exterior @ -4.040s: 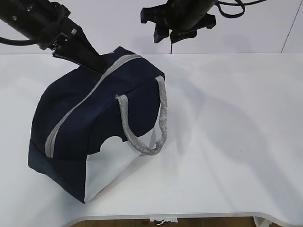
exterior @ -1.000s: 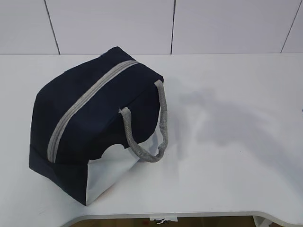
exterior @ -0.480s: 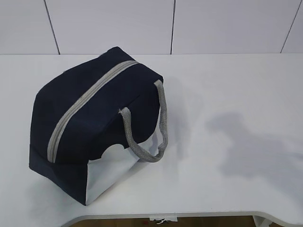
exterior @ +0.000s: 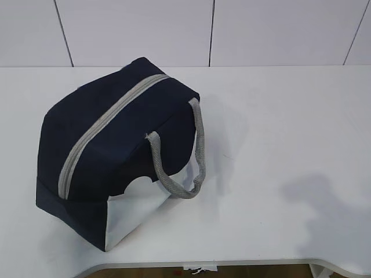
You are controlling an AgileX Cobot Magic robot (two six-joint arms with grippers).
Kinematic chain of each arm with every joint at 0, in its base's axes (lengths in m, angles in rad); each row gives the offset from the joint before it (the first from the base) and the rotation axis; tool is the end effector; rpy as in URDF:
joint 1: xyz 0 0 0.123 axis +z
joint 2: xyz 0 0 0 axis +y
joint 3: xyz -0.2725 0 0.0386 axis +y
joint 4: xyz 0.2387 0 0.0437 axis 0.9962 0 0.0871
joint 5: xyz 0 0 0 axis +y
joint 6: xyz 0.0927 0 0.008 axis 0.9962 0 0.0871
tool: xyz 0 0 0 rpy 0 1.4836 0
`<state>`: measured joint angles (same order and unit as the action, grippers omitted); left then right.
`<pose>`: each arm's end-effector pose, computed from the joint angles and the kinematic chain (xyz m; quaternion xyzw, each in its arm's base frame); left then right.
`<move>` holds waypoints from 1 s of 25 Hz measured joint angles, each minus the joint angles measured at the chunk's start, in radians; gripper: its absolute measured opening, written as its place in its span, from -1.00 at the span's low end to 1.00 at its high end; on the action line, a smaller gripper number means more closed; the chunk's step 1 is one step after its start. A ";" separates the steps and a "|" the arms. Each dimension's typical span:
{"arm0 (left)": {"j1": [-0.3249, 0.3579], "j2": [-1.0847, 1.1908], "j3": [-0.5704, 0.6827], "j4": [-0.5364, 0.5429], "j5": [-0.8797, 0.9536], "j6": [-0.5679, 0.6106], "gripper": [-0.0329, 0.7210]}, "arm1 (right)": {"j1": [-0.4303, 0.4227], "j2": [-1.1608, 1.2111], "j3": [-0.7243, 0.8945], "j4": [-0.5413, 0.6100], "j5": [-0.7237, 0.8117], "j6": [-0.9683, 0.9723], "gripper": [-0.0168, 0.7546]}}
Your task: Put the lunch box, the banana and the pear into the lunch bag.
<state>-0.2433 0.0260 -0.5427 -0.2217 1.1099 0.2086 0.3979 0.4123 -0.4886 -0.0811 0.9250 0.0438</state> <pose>-0.0095 -0.0165 0.2811 0.1995 0.8328 -0.1191 0.5025 0.0648 0.0207 0.2653 -0.1713 0.9024 0.0478 0.3924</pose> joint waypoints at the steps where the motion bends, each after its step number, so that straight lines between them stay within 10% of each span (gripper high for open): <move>1: 0.000 -0.015 0.000 -0.001 0.000 0.000 -0.28 | 0.000 -0.030 0.002 0.000 -0.008 0.000 -0.07; 25: 0.000 -0.017 0.014 0.040 0.008 0.000 -0.29 | 0.000 -0.422 -0.029 0.035 0.129 0.044 -0.07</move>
<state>-0.2433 0.0087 -0.5284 -0.1819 1.1180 0.2086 0.3979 -0.0094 -0.5178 -0.0462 1.0544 0.0883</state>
